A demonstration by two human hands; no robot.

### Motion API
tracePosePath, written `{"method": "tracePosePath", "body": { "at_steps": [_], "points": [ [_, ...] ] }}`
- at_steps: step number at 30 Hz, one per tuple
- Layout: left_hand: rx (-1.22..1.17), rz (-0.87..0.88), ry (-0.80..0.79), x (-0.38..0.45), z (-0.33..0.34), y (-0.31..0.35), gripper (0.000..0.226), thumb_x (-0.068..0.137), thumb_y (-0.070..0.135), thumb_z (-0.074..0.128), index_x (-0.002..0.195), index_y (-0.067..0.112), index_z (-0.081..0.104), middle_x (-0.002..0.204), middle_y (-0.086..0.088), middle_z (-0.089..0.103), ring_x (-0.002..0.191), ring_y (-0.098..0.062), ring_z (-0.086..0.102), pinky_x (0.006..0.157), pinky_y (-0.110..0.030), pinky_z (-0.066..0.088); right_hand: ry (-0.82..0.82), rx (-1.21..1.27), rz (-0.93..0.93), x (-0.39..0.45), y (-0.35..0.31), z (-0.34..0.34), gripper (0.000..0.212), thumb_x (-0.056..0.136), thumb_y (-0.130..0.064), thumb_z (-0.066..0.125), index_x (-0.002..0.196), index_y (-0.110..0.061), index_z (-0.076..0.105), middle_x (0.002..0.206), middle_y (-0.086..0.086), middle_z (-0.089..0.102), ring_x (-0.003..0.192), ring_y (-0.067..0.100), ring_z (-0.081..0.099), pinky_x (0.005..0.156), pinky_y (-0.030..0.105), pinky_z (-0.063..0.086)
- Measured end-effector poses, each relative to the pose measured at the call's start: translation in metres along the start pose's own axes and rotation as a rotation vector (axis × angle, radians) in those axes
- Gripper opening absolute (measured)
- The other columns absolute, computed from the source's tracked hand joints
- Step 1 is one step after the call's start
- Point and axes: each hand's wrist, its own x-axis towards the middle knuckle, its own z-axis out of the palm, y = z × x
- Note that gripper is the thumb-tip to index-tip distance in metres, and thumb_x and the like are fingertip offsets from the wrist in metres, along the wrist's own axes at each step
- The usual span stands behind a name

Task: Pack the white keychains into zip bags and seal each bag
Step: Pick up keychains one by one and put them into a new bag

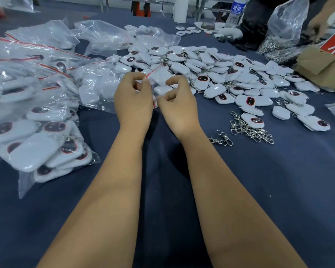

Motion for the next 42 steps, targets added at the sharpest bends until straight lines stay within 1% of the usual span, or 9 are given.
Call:
{"method": "tracePosePath", "body": {
  "at_steps": [5,9,12,17,27,31,34,39,42],
  "points": [
    [-0.09,0.024,0.239,0.005,-0.002,0.001,0.011,0.095,0.012,0.051,0.094,0.017,0.061,0.072,0.014,0.051,0.058,0.013,0.049,0.062,-0.007,0.038,0.136,0.15,0.023,-0.001,-0.004,-0.003,0.022,0.088,-0.004,0.053,0.093,-0.025,0.056,0.07,-0.01,0.057,0.056,-0.001,0.048,0.054,0.014,0.042],
    [-0.148,0.076,0.449,0.011,-0.011,0.005,0.012,0.094,0.01,0.049,0.094,0.018,0.058,0.084,0.008,0.053,0.065,0.011,0.047,0.069,-0.009,0.038,0.198,-0.156,0.02,0.006,0.001,-0.012,0.038,0.091,-0.007,0.048,0.125,-0.019,0.057,0.122,-0.004,0.059,0.114,0.015,0.053,0.1,0.037,0.045],
    [-0.069,0.096,0.293,0.008,-0.007,0.004,0.014,0.093,0.014,0.051,0.101,0.02,0.059,0.089,0.005,0.056,0.069,0.001,0.048,0.073,-0.022,0.046,0.083,-0.497,0.057,0.009,0.009,-0.017,0.056,0.088,-0.008,0.046,0.144,-0.016,0.041,0.145,0.0,0.046,0.134,0.024,0.037,0.111,0.039,0.031],
    [0.18,0.013,-0.091,-0.002,0.001,-0.002,0.03,0.087,0.017,0.056,0.115,0.026,0.053,0.078,0.01,0.057,0.081,-0.021,0.063,0.074,-0.039,0.052,0.063,-0.635,0.1,0.008,0.009,-0.015,0.044,0.086,-0.015,0.052,0.13,-0.015,0.051,0.129,0.004,0.054,0.123,0.028,0.042,0.101,0.036,0.032],
    [0.239,0.045,-0.134,-0.002,0.003,-0.006,0.028,0.082,0.006,0.042,0.077,0.029,0.057,0.061,0.007,0.051,0.056,-0.017,0.047,0.057,-0.031,0.04,0.063,-0.603,0.069,0.009,0.01,-0.016,0.053,0.081,-0.003,0.047,0.132,-0.017,0.051,0.129,0.003,0.055,0.123,0.028,0.044,0.095,0.035,0.032],
    [0.264,-0.023,-0.197,0.0,0.004,-0.008,0.034,0.081,0.006,0.042,0.08,0.026,0.069,0.052,0.008,0.048,0.05,-0.01,0.043,0.051,-0.025,0.033,0.166,-0.401,0.079,0.008,0.008,-0.018,0.057,0.081,0.005,0.047,0.134,-0.017,0.054,0.13,0.006,0.053,0.122,0.024,0.048,0.104,0.037,0.038],
    [0.302,-0.033,-0.212,0.001,0.003,-0.009,0.034,0.084,0.009,0.043,0.092,0.026,0.071,0.063,0.009,0.056,0.062,-0.016,0.052,0.06,-0.027,0.041,0.15,-0.368,0.074,0.007,0.007,-0.019,0.058,0.081,0.007,0.044,0.134,-0.017,0.054,0.135,0.003,0.052,0.126,0.022,0.048,0.108,0.037,0.037],
    [0.495,0.037,-0.135,0.004,0.003,-0.012,0.037,0.094,0.014,0.045,0.123,0.02,0.067,0.121,-0.003,0.066,0.108,-0.024,0.061,0.079,-0.029,0.042,0.084,-0.539,0.098,0.007,0.01,-0.017,0.054,0.086,-0.007,0.048,0.138,-0.022,0.052,0.138,0.003,0.05,0.128,0.023,0.045,0.104,0.033,0.029],
    [0.512,0.057,-0.108,0.004,0.002,-0.012,0.041,0.091,0.013,0.05,0.127,0.024,0.065,0.126,0.003,0.065,0.114,-0.02,0.059,0.079,-0.025,0.038,0.123,-0.698,0.112,0.009,0.012,-0.015,0.037,0.089,-0.023,0.05,0.125,-0.02,0.061,0.128,0.005,0.048,0.122,0.027,0.043,0.095,0.035,0.029]
  ]
}}
